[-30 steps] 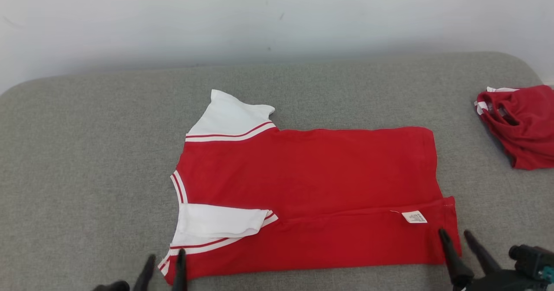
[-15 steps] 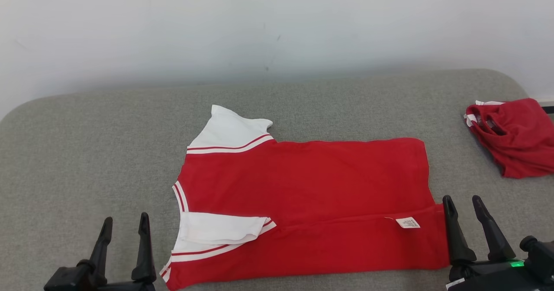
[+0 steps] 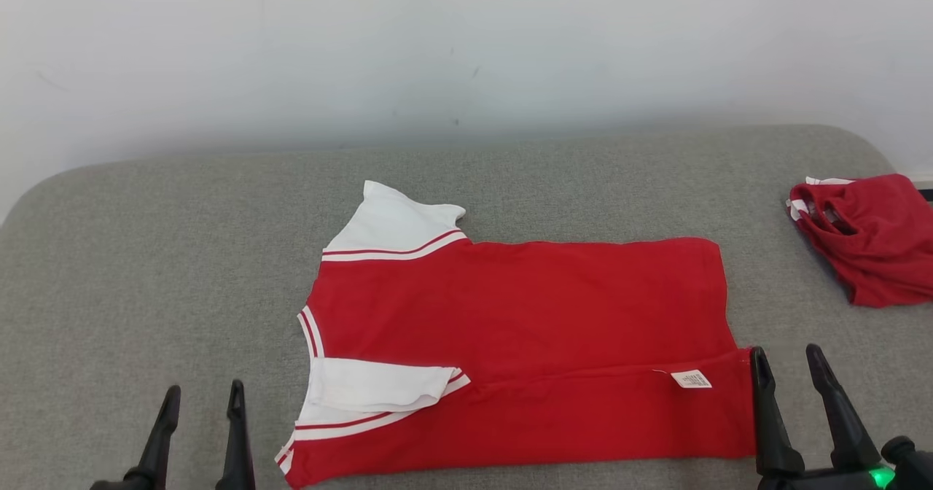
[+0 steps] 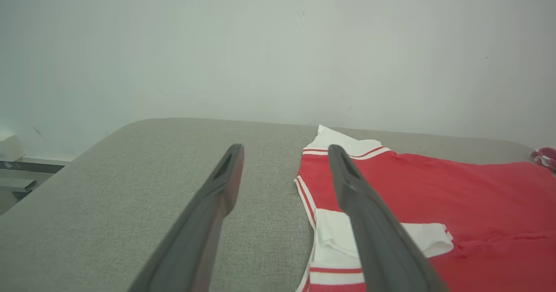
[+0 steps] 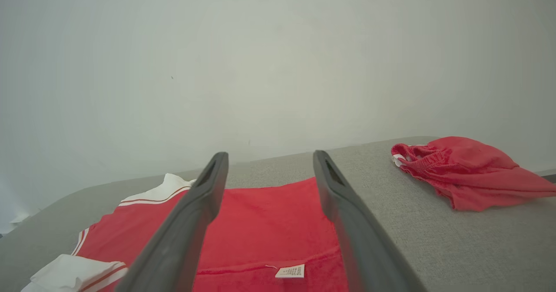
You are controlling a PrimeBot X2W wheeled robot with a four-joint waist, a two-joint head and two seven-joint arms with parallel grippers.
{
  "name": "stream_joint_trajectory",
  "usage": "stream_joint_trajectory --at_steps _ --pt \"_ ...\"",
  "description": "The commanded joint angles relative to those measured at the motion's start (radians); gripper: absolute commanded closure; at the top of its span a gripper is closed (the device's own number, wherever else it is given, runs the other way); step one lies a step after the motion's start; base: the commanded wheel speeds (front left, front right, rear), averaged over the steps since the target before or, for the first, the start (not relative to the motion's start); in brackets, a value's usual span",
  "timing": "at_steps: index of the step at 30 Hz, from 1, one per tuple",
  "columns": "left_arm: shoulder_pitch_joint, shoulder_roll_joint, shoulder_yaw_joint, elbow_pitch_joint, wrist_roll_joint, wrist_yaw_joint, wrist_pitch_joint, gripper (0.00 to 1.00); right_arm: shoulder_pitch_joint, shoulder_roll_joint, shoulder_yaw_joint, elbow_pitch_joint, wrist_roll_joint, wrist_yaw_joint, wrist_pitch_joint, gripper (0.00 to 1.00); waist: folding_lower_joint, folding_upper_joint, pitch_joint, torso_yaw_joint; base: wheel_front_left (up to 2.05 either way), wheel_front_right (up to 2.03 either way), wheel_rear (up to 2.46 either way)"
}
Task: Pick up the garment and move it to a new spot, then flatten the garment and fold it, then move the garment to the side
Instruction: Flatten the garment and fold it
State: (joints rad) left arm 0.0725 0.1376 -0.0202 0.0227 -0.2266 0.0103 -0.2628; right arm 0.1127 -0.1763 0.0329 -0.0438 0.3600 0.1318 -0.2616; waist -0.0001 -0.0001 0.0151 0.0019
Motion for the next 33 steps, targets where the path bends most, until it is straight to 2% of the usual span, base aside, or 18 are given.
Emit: stream_joint_trajectory --at_steps 1,9,14,24,28,33 --pt "0.017 -0.005 0.007 -0.004 0.008 -0.001 -0.002 0.0 0.014 0.006 -0.004 -0.005 -0.005 -0.003 -0.004 0.0 0.0001 0.0001 0.002 0.002 0.0 0.0 0.0" --pt "0.024 -0.022 0.033 0.002 0.033 -0.025 -0.002 0.0 0.015 -0.001 -0.015 0.014 -0.011 -0.003 -0.004 0.0 0.0001 0.0001 0.024 -0.001 0.0 0.0 0.0" --pt "-0.071 0.015 0.02 0.03 0.04 -0.061 0.002 0.0 -0.045 -0.054 0.002 0.08 0.015 -0.003 0.002 0.0 0.0001 0.0001 0.057 -0.016 0.0 0.0 0.0" --pt "-0.492 0.119 -0.051 0.135 -0.016 -0.13 0.158 0.0 -0.364 -0.186 0.051 0.244 0.138 -0.003 0.151 0.0 0.0001 0.0001 0.212 -0.073 0.0 0.0 0.0" --pt "-0.672 0.158 -0.091 0.218 -0.06 -0.138 0.244 0.0 -0.522 -0.206 0.098 0.331 0.185 -0.003 0.228 0.0 0.0001 0.0001 0.292 -0.104 0.0 0.0 0.0" --pt "-0.878 0.194 -0.187 0.325 -0.117 -0.139 0.328 0.0 -0.694 -0.214 0.168 0.454 0.222 -0.003 0.283 0.0 0.0001 0.0001 0.378 -0.134 0.0 0.0 0.0"
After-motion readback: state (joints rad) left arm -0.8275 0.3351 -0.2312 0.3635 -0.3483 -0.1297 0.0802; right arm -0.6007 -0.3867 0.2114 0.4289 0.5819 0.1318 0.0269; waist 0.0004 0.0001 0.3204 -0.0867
